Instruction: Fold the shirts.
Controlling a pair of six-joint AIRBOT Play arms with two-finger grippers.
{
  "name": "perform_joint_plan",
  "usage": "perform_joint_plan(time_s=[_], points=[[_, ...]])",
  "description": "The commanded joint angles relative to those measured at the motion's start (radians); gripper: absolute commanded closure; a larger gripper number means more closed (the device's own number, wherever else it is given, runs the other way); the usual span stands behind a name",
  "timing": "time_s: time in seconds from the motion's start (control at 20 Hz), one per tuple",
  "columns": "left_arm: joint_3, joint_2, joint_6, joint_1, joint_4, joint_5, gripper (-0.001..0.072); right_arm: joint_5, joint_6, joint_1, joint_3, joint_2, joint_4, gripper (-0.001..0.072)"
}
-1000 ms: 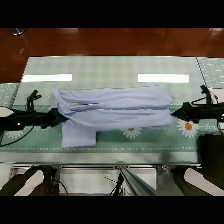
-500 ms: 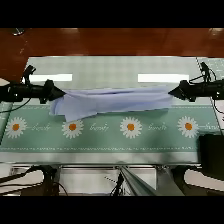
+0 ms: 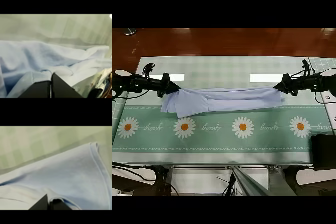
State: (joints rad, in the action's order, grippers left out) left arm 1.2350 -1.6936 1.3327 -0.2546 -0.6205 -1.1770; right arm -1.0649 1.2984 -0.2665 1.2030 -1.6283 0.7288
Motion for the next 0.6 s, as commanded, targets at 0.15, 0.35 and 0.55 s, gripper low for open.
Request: perform_joint_plan(time_s=[0.15,0.35,0.55], points=[[0.113,-0.048,0.000,0.019,0.016,0.035,0.0689,0.096,0.060,-0.009,0.009,-0.027,-0.006,0.0686],[0.134,-0.080,0.000,0.047,0.015,0.060,0.0689,0.102,0.049,0.002,0.009,-0.032,0.000,0.0685],[0.163,-0.090,0.005,0.032,0.001,-0.026,0.0002,0.074,0.048,-0.019,0.019,-0.041,-0.015,0.0089]])
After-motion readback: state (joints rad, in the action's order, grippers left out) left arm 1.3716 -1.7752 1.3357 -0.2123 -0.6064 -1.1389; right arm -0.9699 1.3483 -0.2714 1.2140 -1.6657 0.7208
